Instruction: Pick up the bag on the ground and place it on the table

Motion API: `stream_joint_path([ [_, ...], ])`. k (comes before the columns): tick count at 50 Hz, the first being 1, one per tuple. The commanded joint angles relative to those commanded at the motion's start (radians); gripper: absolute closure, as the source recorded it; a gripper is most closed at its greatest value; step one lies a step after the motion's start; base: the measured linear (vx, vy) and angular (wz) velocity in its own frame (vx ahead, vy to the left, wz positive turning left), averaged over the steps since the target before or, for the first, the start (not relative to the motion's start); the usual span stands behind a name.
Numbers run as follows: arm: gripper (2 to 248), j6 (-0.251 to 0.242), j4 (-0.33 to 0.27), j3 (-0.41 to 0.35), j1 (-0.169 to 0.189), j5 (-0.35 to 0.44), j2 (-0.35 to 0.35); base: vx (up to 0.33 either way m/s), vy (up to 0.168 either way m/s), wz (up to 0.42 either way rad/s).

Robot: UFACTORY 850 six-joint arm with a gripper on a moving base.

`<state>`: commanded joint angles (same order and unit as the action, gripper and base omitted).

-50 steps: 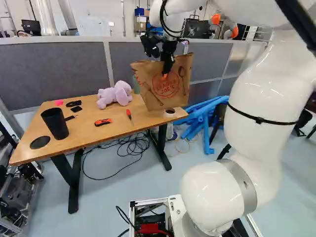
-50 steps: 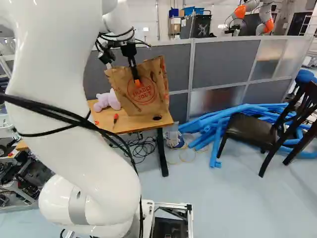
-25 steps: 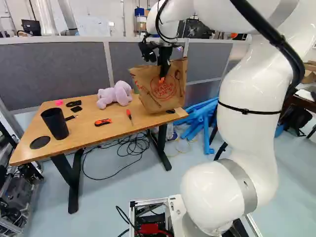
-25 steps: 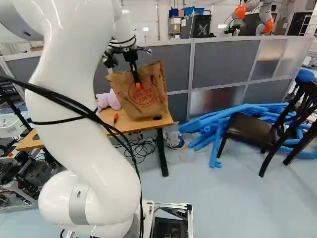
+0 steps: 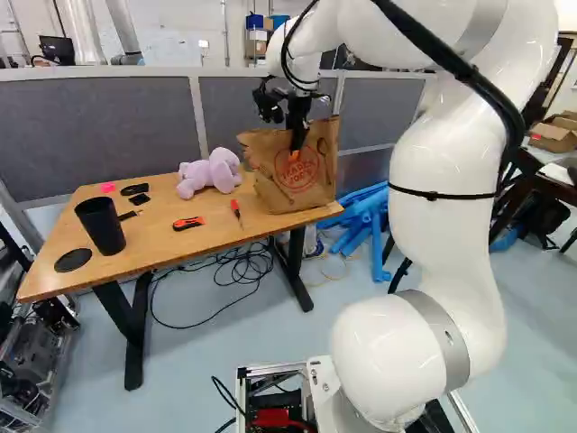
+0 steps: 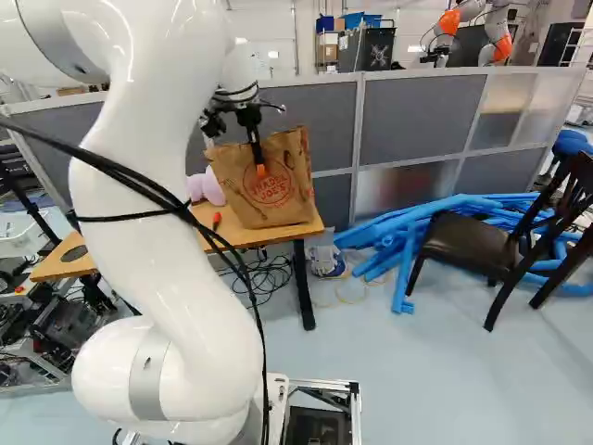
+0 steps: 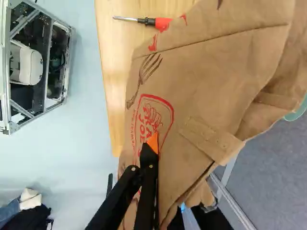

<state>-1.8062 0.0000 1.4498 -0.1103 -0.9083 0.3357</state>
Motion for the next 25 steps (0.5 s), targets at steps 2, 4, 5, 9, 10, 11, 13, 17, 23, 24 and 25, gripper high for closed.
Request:
stream_joint_path([
  [2, 229, 0.000, 0.000, 0.000, 0.000, 0.000, 0.002, 0.000, 0.000, 0.000],
  [4, 229, 0.000, 0.000, 0.001, 0.000, 0.000, 0.003, 0.000, 0.000, 0.000],
  [5, 229, 0.000, 0.000, 0.001, 0.000, 0.000, 0.003, 0.000, 0.000, 0.000],
  [9, 229, 0.000, 0.000, 0.001, 0.000, 0.000, 0.004, 0.000, 0.000, 0.000],
  [10, 229, 0.000, 0.000, 0.001, 0.000, 0.000, 0.004, 0.000, 0.000, 0.000],
  [11, 229, 0.000, 0.000, 0.001, 0.000, 0.000, 0.004, 0.000, 0.000, 0.000],
  [13, 229, 0.000, 0.000, 0.001, 0.000, 0.000, 0.004, 0.000, 0.000, 0.000],
  [17, 229, 0.000, 0.000, 0.001, 0.000, 0.000, 0.004, 0.000, 0.000, 0.000],
  [23, 225, 0.000, 0.000, 0.001, 0.000, 0.000, 0.004, 0.000, 0.000, 0.000],
  [24, 225, 0.000, 0.000, 0.001, 0.000, 0.000, 0.004, 0.000, 0.000, 0.000],
  [25, 196, 0.000, 0.000, 0.001, 0.000, 0.000, 0.004, 0.000, 0.000, 0.000],
])
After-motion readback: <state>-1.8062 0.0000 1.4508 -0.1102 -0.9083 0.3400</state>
